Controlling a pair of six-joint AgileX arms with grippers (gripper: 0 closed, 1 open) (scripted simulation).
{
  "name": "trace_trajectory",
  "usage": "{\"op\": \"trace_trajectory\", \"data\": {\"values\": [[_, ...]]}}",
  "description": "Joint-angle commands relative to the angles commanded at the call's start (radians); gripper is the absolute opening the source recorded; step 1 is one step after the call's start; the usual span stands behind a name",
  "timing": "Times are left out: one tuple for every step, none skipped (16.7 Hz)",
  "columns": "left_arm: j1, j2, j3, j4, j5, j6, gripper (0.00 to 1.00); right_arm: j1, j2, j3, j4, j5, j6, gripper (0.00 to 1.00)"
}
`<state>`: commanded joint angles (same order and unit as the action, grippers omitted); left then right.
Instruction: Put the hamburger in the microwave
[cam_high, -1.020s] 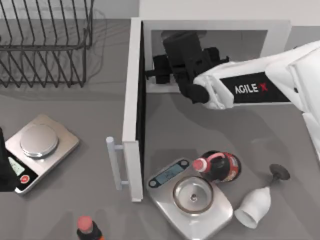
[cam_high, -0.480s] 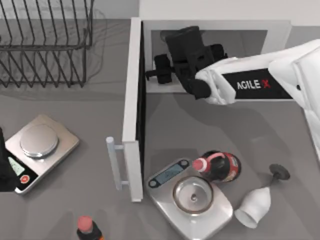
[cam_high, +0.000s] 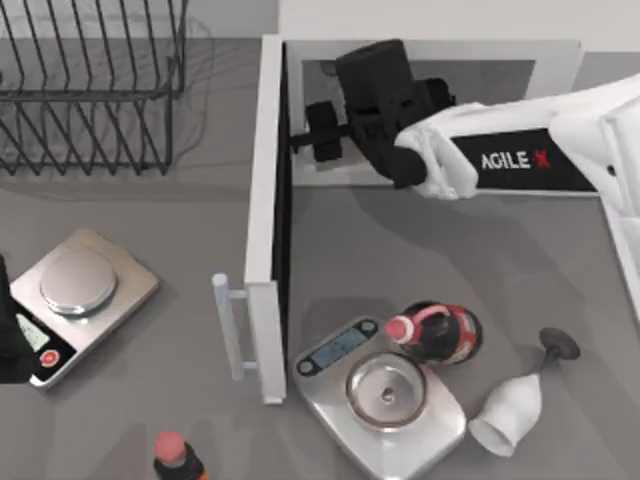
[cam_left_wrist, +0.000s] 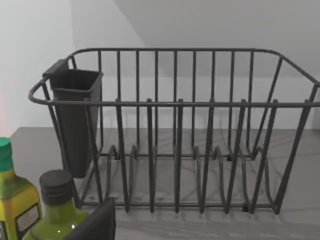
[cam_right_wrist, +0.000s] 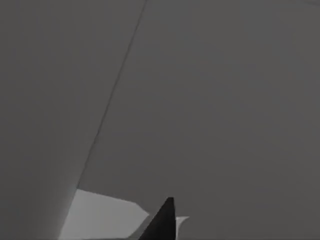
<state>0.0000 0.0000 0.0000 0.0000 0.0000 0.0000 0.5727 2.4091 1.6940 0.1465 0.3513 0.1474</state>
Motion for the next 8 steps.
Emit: {"op": "trace_trajectory", "data": {"values": [[0.0,0.0,0.0,0.0,0.0,0.0,1.0,0.001,-0.002,0.001,-0.018,-0.012,-0.002,1.0],[0.0,0.0,0.0,0.0,0.0,0.0,1.0,0.002,-0.004,0.0,-0.039,-0.023,-0.003,1.0],[0.0,0.0,0.0,0.0,0.0,0.0,1.0,0.002,-0.005,-0.001,-0.064,-0.033,-0.004,1.0],[0.0,0.0,0.0,0.0,0.0,0.0,1.0,0.002,-0.007,-0.001,-0.092,-0.041,-0.004,1.0],[0.0,0.0,0.0,0.0,0.0,0.0,1.0,0.001,-0.011,0.0,-0.12,-0.047,-0.004,1.0],[0.0,0.0,0.0,0.0,0.0,0.0,1.0,0.0,-0.016,0.001,-0.149,-0.05,-0.004,1.0],[0.0,0.0,0.0,0.0,0.0,0.0,1.0,-0.001,-0.021,0.004,-0.177,-0.049,-0.003,1.0],[0.0,0.0,0.0,0.0,0.0,0.0,1.0,-0.003,-0.027,0.008,-0.203,-0.045,-0.001,1.0]]}}
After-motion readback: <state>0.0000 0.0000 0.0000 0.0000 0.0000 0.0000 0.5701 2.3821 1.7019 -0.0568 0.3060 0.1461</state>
